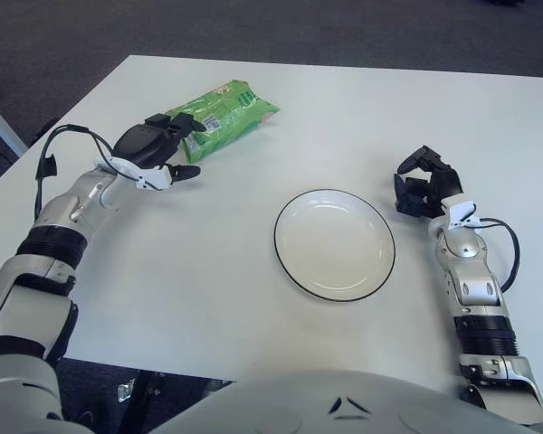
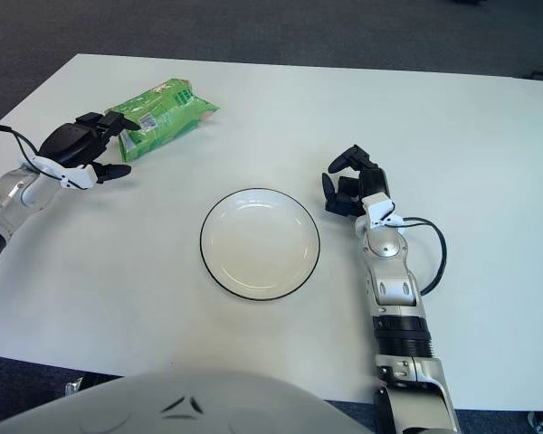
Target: Put the snack into the plate.
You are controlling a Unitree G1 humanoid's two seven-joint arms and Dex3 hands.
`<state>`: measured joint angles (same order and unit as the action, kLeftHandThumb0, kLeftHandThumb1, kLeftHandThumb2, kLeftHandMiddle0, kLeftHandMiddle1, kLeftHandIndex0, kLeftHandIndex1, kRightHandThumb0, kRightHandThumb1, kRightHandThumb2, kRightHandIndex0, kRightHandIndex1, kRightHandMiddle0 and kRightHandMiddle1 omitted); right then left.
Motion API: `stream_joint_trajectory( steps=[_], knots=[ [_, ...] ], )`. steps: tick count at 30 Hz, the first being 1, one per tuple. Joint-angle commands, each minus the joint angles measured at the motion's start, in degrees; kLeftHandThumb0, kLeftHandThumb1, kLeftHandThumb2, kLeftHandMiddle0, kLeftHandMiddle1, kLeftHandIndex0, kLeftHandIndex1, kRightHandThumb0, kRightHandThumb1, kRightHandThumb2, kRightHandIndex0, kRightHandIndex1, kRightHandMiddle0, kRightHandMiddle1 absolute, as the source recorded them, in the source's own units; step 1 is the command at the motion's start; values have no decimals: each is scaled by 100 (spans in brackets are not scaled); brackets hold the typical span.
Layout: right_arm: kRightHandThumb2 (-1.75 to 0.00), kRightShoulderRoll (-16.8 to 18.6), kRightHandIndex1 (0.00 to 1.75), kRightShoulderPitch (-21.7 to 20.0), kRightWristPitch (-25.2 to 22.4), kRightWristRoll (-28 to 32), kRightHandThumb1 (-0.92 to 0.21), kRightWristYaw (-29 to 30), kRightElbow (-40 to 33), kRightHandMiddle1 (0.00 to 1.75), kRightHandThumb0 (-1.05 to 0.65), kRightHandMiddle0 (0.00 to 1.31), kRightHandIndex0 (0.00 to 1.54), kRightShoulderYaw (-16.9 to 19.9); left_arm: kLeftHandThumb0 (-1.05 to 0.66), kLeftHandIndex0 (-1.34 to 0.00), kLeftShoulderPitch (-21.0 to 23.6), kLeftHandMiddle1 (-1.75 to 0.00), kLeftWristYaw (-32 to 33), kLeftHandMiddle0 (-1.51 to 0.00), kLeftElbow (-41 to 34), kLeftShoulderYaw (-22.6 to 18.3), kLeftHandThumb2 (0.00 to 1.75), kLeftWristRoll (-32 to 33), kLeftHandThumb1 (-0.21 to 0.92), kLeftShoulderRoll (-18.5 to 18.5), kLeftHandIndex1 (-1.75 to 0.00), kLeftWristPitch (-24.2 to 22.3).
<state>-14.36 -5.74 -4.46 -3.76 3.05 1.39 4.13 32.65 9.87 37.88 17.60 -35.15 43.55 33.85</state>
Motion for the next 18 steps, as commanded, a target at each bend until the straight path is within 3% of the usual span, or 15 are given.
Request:
stream_joint_trajectory(
  steps=[1,8,18],
  knots=[
    [-115,96,175,343,-305,-53,-45,-140,393,175,-44,51,123,-110,-94,-7,64,-68,-179,-34,-236,-107,60,102,92,-236,-114,-215],
    [-115,96,175,328,-334,-61,-45,-121,409,175,-44,51,123,-97,-88,-1,522,-55,-48,-29,-66,-90,50,30,92,-817,-110,-505],
    [-114,82,175,305,-329,-27,-45,-168,483,175,-44,51,123,-68,-85,0,1325,-37,979,-22,1207,129,45,-368,92,-1687,-87,-794]
  ],
)
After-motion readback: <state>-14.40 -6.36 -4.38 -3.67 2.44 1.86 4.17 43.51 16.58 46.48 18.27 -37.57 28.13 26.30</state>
